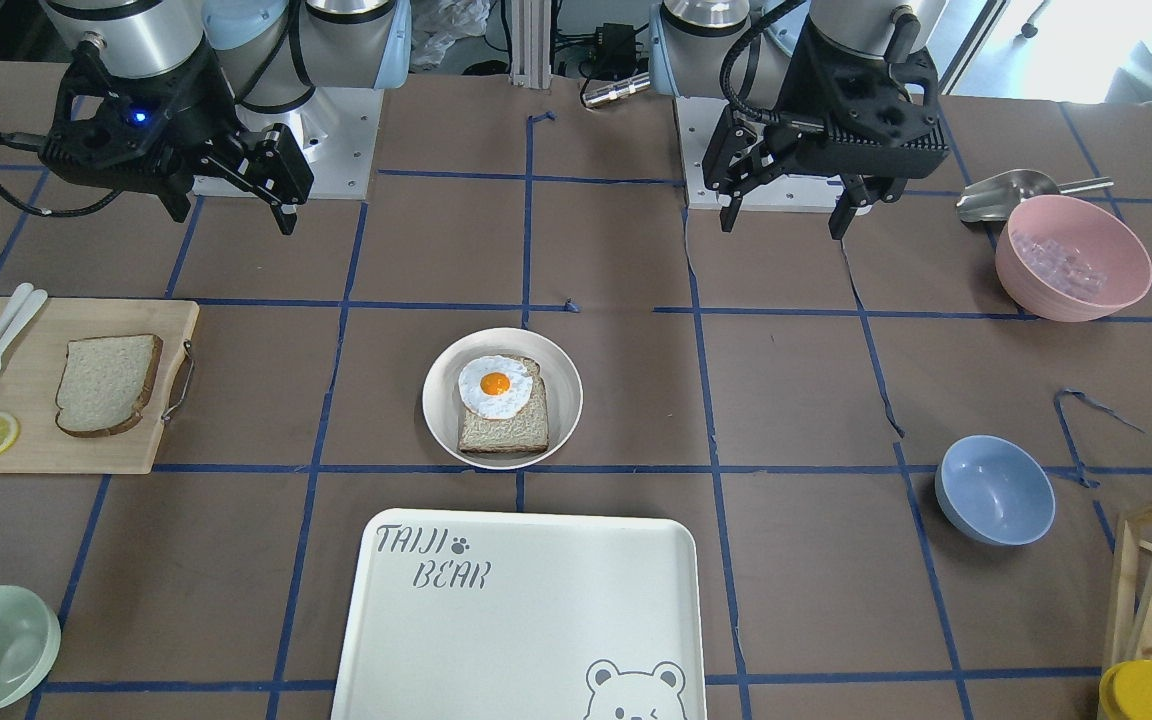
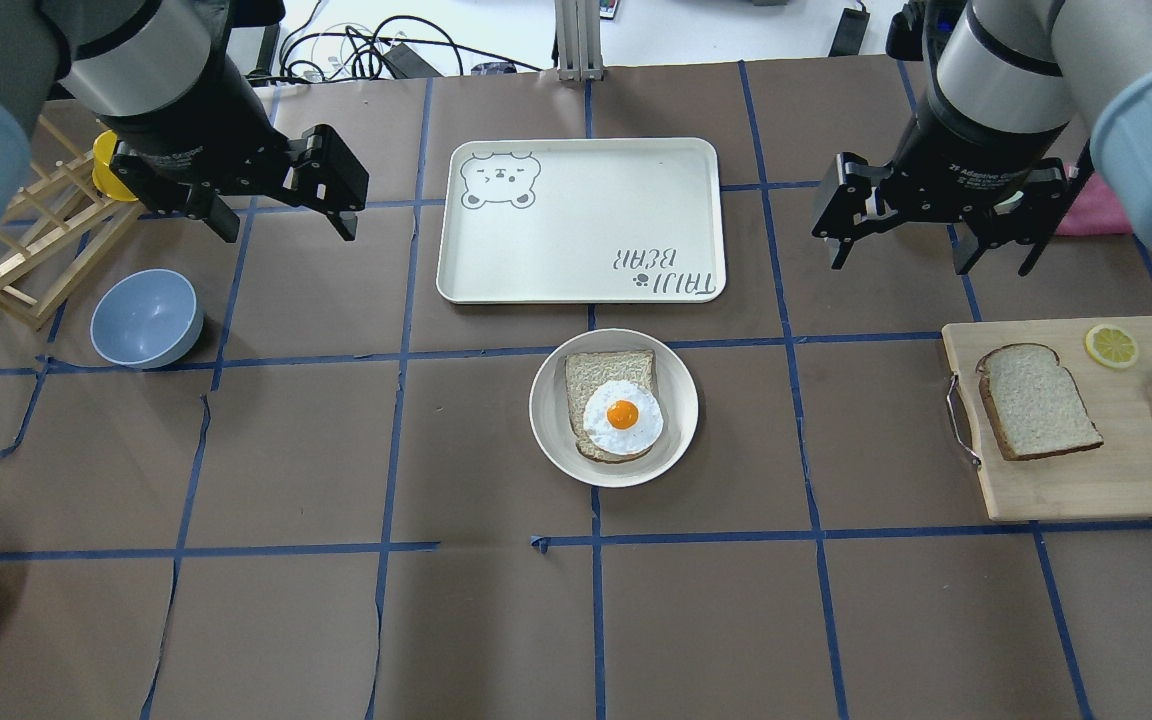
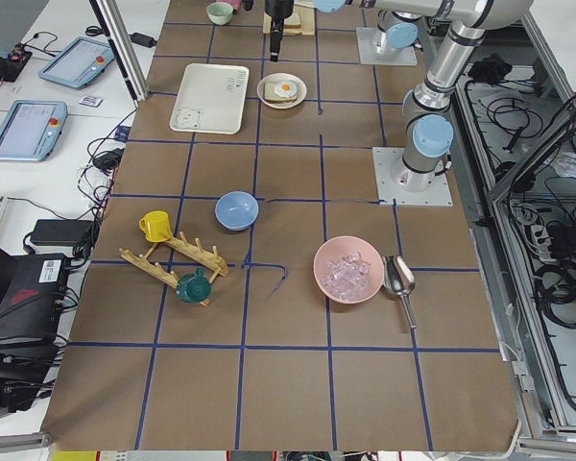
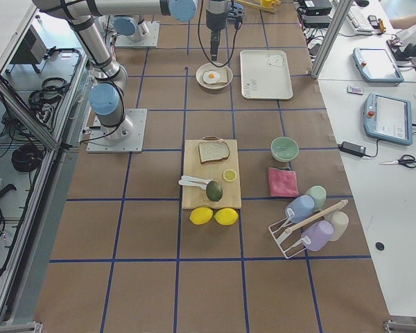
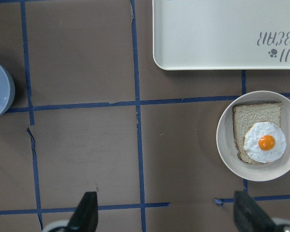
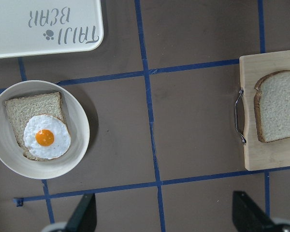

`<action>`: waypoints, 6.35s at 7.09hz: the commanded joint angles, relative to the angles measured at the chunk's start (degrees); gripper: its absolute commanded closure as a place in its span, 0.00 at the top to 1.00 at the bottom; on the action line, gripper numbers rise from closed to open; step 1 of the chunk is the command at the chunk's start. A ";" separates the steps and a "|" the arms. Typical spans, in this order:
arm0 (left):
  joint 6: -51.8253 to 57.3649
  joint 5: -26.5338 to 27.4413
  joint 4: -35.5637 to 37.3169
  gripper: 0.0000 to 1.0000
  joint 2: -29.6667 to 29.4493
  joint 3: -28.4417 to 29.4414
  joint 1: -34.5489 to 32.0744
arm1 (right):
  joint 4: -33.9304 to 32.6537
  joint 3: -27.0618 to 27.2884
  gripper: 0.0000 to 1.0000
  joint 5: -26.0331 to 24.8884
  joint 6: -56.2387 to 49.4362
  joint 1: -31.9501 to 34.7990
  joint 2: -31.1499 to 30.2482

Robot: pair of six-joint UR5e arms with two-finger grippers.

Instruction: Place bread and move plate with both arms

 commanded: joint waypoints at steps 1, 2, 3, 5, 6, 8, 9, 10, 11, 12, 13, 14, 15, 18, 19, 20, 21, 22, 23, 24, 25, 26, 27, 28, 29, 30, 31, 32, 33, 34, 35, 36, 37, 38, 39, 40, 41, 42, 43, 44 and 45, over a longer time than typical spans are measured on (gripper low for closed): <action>-0.01 0.00 -0.11 1.00 -0.24 -0.01 0.04 | -0.32 -0.07 1.00 0.01 0.29 -0.09 0.34; -0.01 0.00 -0.02 1.00 -0.51 -0.10 0.04 | -0.33 0.01 1.00 0.19 -0.14 -0.09 0.51; -0.88 0.00 0.15 1.00 -1.20 -0.10 -0.05 | -0.41 0.02 1.00 0.10 0.12 -0.18 0.78; -4.05 0.00 0.15 1.00 -1.56 -0.19 -0.14 | -0.68 0.02 1.00 0.36 0.30 -0.70 1.65; -4.05 0.00 0.07 1.00 -1.56 -0.19 -0.05 | -1.64 0.10 1.00 0.28 -0.40 -0.79 1.83; -4.05 0.17 0.07 1.00 -1.56 -0.36 -0.05 | -2.17 0.10 1.00 -0.07 -1.02 -0.88 4.54; -4.05 0.18 -0.02 1.00 -1.30 -0.37 -0.05 | -2.35 0.10 1.00 -0.16 -2.33 -1.05 6.65; -4.05 0.35 -0.02 1.00 -1.13 -0.37 -0.05 | -2.35 0.19 1.00 -2.69 -2.34 -2.36 7.28; -4.05 0.27 -0.02 1.00 -1.04 -0.37 -0.05 | -3.13 1.24 1.00 -6.54 -2.25 -5.24 8.67; -4.14 0.09 0.15 1.00 -1.21 -0.28 -0.05 | -8.01 2.90 1.00 -8.14 -3.47 -8.93 10.78; -4.23 0.09 0.24 1.00 -1.39 -0.28 -0.05 | -11.72 5.44 1.00 -8.07 -7.14 -11.49 11.58; -4.14 0.09 0.16 1.00 -1.13 -0.28 -0.05 | -18.54 8.68 0.88 -8.33 -8.65 -12.64 13.33; -4.14 0.09 0.24 1.00 -1.21 -0.19 0.04 | -23.39 11.41 0.80 -8.25 -8.67 -14.22 14.56; -3.97 0.09 0.59 1.00 -0.77 -0.28 0.04 | -28.43 15.04 0.68 -8.42 -8.67 -16.26 18.08; -4.05 0.09 0.59 1.00 -0.86 -0.28 0.04 | -29.93 14.96 0.68 -8.51 -8.58 -16.87 20.44; -3.97 0.18 0.51 1.00 -0.77 -0.28 0.13 | -29.95 15.04 0.68 -8.25 -8.75 -18.70 21.16; -3.97 0.18 0.59 1.00 -0.77 -0.28 0.04 | -29.95 15.05 0.68 -8.34 -8.76 -19.68 21.95; -3.97 0.18 0.59 1.00 -0.77 -0.28 0.04 | -30.47 14.96 0.67 -8.51 -8.58 -19.77 23.09; -3.97 0.09 0.59 1.00 -0.86 -0.28 0.04 | -31.87 14.96 0.67 -8.60 -8.49 -19.78 24.49; -3.97 0.09 0.59 1.00 -0.77 -0.28 0.04 | -32.14 14.96 0.67 -10.17 -8.32 -19.78 25.12; -3.97 0.09 0.59 1.00 -0.77 -0.28 0.04 | -32.06 15.04 0.66 -10.18 -8.14 -19.78 25.21; -3.97 0.18 0.59 1.00 -0.77 -0.28 0.04 | -31.79 15.13 0.60 -10.79 -8.14 -19.78 25.30; -3.97 0.09 0.59 1.00 -0.77 -0.28 0.04 | -31.70 15.74 0.59 -10.80 -8.05 -20.12 25.30; -3.97 0.09 0.59 1.00 -0.77 -0.28 0.04 | -31.70 15.92 0.58 -10.80 -8.05 -20.65 25.30; -3.97 0.09 0.59 1.00 -0.77 -0.28 0.04 | -31.70 15.92 0.57 -10.80 -8.14 -20.65 25.30; -3.97 0.09 0.59 1.00 -0.77 -0.28 0.04 | -31.79 15.92 0.55 -10.80 -8.23 -20.65 25.39; -3.97 0.09 0.59 1.00 -0.77 -0.28 0.04 | -31.70 15.92 0.43 -10.80 -8.23 -20.65 25.56; -3.97 0.09 0.59 1.00 -0.77 -0.28 0.04 | -31.62 15.92 0.26 -10.80 -8.49 -20.65 25.65; -3.97 0.09 0.59 1.00 -0.77 -0.28 0.04 | -31.62 15.92 0.07 -10.80 -8.67 -20.65 25.65; -3.97 0.09 0.59 1.00 -0.77 -0.28 0.04 | -31.53 15.84 0.00 -10.80 -8.49 -20.65 25.65; -3.97 0.09 0.59 1.00 -0.77 -0.28 0.04 | -31.18 15.75 0.00 -11.58 -8.75 -20.65 25.48; -3.97 0.09 0.59 1.00 -0.77 -0.28 0.04 | -29.87 15.40 0.00 -12.81 -8.76 -20.65 25.04; -3.97 0.09 0.59 1.00 -0.77 -0.28 0.04 | -28.47 14.96 0.00 -12.82 -8.84 -20.65 24.86; -3.97 0.18 0.51 1.00 -0.77 -0.28 0.04 | -25.84 13.83 0.00 -12.56 -8.84 -20.65 24.43; -3.97 0.09 0.59 1.00 -0.77 -0.28 0.04 | -19.03 11.03 0.00 -11.86 -8.76 -20.65 22.42; -3.97 0.18 0.59 1.00 -0.77 -0.28 0.04 | -12.96 8.22 0.00 -9.07 -8.58 -20.48 21.36; -3.97 0.18 0.51 1.00 -0.77 -0.28 0.04 | -12.90 7.67 0.00 -8.87 -8.67 -20.48 21.95; -3.97 0.18 0.59 1.00 -0.77 -0.28 0.04 | -12.98 7.58 0.00 -9.04 -8.41 -20.48 22.05; -3.97 0.09 0.59 1.00 -0.77 -0.28 0.04 | -12.03 7.31 0.00 -8.95 -7.80 -20.04 21.09; -3.97 0.09 0.59 1.00 -0.77 -0.28 0.04 | -9.75 6.27 0.00 -8.87 -7.79 -19.87 20.04; -3.97 0.09 0.59 1.00 -0.77 -0.28 0.04 | -5.99 3.30 0.00 -8.78 -7.70 -18.73 19.68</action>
